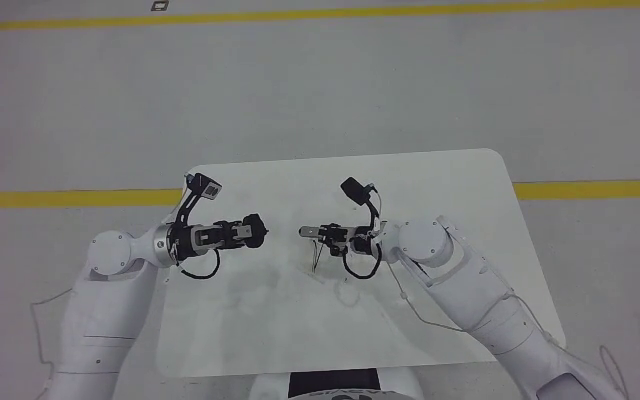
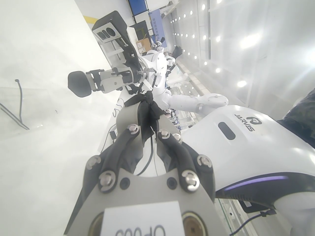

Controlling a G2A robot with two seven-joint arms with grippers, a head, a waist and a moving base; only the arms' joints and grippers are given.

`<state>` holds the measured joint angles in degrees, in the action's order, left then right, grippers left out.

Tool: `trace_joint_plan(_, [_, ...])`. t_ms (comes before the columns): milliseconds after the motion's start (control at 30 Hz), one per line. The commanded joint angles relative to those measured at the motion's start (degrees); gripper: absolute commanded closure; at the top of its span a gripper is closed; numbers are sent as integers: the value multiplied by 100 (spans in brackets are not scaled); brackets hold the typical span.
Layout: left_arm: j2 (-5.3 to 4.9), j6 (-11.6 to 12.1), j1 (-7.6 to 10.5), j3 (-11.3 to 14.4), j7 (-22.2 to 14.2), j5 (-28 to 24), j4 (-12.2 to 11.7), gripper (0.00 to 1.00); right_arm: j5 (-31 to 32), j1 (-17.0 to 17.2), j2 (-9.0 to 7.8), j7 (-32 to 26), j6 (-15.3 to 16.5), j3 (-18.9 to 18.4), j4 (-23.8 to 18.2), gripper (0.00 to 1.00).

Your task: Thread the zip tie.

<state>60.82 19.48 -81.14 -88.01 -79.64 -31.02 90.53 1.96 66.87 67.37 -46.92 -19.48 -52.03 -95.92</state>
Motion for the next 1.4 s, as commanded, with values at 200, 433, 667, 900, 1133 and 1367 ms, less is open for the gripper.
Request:
trace_joint_plan(200, [0, 0, 0, 0, 0, 0, 0, 100, 44, 39, 2, 93, 6, 20, 9, 0])
trace_joint_plan(433, [0, 0, 0, 0, 0, 0, 0, 100, 202, 89, 40, 374, 0, 145, 110, 0])
trace_joint_plan(667, [0, 0, 0, 0, 0, 0, 0, 100, 23, -16, 187, 760, 0, 337, 561, 0])
trace_joint_plan(900, [0, 0, 0, 0, 0, 0, 0, 100, -190, 19, 252, 1342, 0, 271, 656, 0])
trace_joint_plan(1133, [0, 0, 0, 0, 0, 0, 0, 100, -190, 19, 252, 1342, 0, 271, 656, 0])
trace_joint_plan(1367, [0, 0, 0, 0, 0, 0, 0, 100, -190, 19, 252, 1342, 0, 271, 656, 0])
